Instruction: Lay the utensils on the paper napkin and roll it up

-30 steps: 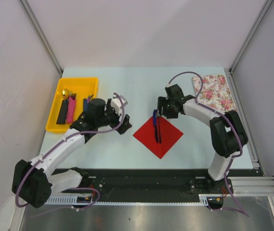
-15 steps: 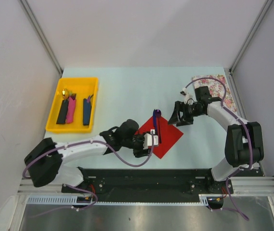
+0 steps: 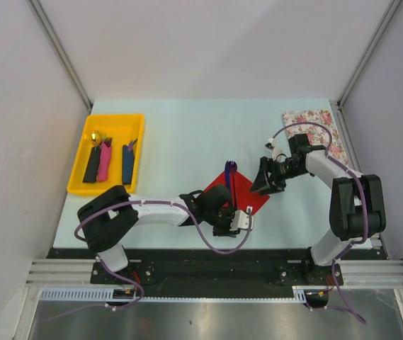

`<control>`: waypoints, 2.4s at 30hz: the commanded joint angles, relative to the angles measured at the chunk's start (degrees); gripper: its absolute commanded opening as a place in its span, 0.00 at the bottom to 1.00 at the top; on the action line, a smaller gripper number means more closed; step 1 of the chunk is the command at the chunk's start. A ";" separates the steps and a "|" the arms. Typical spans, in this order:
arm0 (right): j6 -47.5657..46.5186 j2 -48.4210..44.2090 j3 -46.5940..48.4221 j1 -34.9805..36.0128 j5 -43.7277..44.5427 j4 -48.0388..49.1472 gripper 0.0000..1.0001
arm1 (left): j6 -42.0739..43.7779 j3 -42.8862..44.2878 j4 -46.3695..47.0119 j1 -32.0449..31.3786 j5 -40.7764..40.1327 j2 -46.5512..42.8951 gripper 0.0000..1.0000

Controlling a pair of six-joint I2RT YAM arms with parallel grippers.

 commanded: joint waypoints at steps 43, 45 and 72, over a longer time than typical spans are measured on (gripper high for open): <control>-2.05 3.85 0.74 -3.69 -3.69 -2.11 0.69 | 4.24 5.78 -4.27 0.94 0.89 7.35 0.01; -2.13 4.11 0.83 -3.69 -4.30 -2.11 0.68 | 3.28 6.31 -3.93 1.55 1.51 7.00 0.00; -2.66 6.92 -1.01 -3.25 -6.06 -1.32 0.51 | -4.20 15.72 -4.36 12.10 6.08 7.79 0.00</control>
